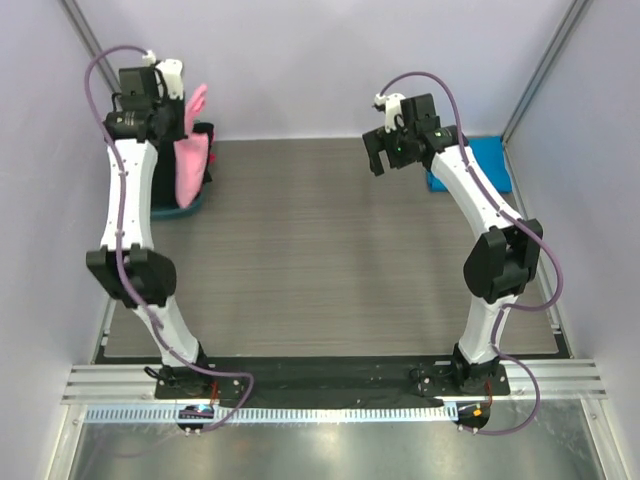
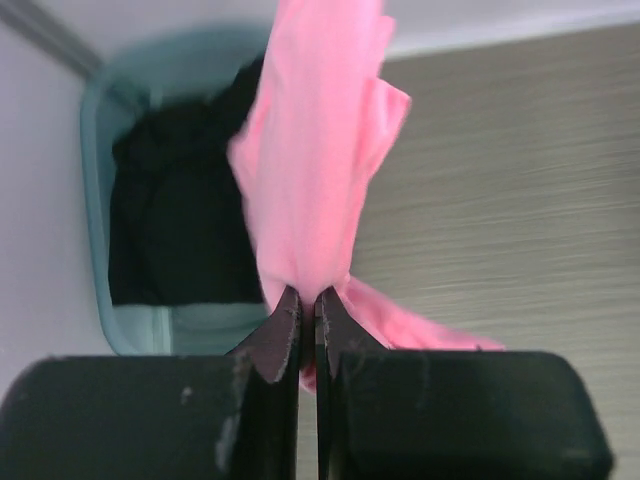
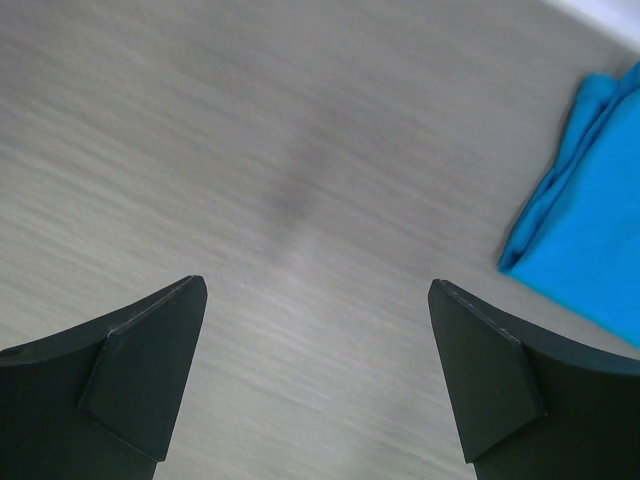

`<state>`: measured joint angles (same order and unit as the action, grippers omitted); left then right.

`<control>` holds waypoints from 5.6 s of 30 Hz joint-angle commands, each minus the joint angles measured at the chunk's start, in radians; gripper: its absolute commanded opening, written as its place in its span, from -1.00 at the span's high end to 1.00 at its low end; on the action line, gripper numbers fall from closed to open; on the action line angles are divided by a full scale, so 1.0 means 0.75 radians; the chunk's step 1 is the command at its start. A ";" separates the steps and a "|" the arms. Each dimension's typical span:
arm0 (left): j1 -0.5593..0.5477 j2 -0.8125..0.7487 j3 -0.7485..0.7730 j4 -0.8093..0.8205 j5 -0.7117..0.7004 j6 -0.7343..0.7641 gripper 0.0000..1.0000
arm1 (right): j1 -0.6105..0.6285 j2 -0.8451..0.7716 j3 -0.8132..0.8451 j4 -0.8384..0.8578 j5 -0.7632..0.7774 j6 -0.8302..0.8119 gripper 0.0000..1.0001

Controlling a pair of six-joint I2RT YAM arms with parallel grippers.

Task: Fold and stack the t-shirts
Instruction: Grab the tshirt from the pile, then move the tshirt to the center of the board, then flatten the tshirt out

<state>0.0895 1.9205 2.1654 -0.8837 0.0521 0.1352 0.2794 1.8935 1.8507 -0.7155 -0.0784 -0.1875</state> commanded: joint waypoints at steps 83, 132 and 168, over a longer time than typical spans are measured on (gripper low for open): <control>-0.132 -0.773 -0.922 0.092 0.199 -0.174 -0.50 | 0.120 0.262 -0.044 0.193 -0.476 -0.282 0.98; -0.125 -0.783 -0.864 0.074 0.207 -0.107 -0.51 | -0.049 0.510 0.298 0.105 -0.296 -0.090 -0.21; -0.005 -0.832 -0.942 0.092 0.252 -0.148 -0.52 | -0.078 0.629 0.369 0.087 -0.442 -0.091 0.98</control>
<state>0.0757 1.3357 1.4601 -0.8349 0.2100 0.0330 0.2119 2.4001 2.1059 -0.6544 -0.3897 -0.2375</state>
